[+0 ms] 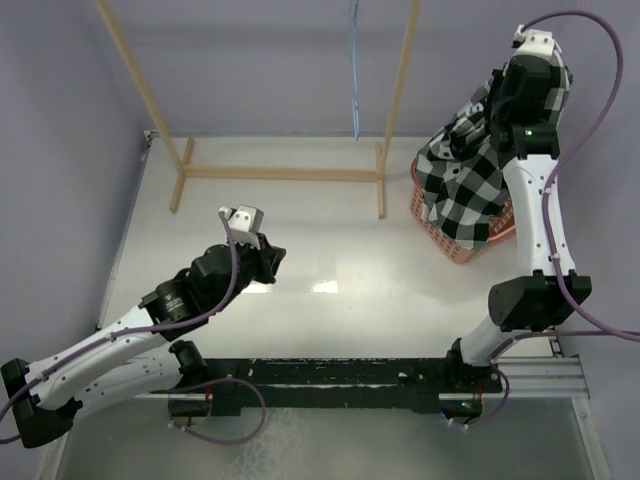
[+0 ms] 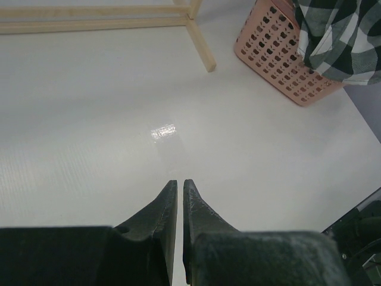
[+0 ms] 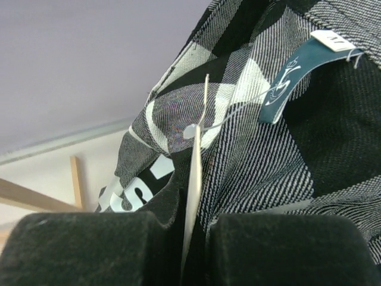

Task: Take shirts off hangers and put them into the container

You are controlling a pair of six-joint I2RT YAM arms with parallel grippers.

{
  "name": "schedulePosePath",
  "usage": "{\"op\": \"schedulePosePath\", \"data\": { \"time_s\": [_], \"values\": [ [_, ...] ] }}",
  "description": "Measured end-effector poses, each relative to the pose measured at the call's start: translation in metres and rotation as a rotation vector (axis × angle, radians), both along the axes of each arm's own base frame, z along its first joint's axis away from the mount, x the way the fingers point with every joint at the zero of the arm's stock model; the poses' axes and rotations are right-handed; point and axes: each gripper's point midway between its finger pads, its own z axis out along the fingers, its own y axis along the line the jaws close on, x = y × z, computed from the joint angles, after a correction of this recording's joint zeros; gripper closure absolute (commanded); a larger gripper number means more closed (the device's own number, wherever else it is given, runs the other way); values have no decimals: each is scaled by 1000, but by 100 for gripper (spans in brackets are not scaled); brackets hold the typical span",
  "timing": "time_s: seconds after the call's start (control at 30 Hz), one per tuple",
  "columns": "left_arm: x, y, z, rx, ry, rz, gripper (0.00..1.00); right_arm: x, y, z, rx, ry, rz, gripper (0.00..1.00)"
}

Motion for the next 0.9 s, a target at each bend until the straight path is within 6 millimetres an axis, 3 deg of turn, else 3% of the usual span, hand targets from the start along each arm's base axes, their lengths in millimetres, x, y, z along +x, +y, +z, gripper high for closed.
{"op": "schedulePosePath", "data": {
  "time_s": [0.1, 0.27, 0.4, 0.67, 0.9],
  "values": [
    [1, -2, -4, 14, 7, -4, 88, -5, -1, -33, 14, 64, 7, 100],
    [-1, -4, -6, 42, 8, -34, 87, -8, -2, -124, 62, 243, 12, 100],
    [-3, -5, -4, 57, 0, -52, 87, -14, -1, -178, 87, 357, 5, 100],
    [-6, -4, -5, 74, -1, -72, 87, -4, 8, -239, 154, 445, 24, 99],
    [-8, -2, -4, 89, -7, -82, 87, -16, 16, -303, 245, 547, 9, 88]
  ]
}}
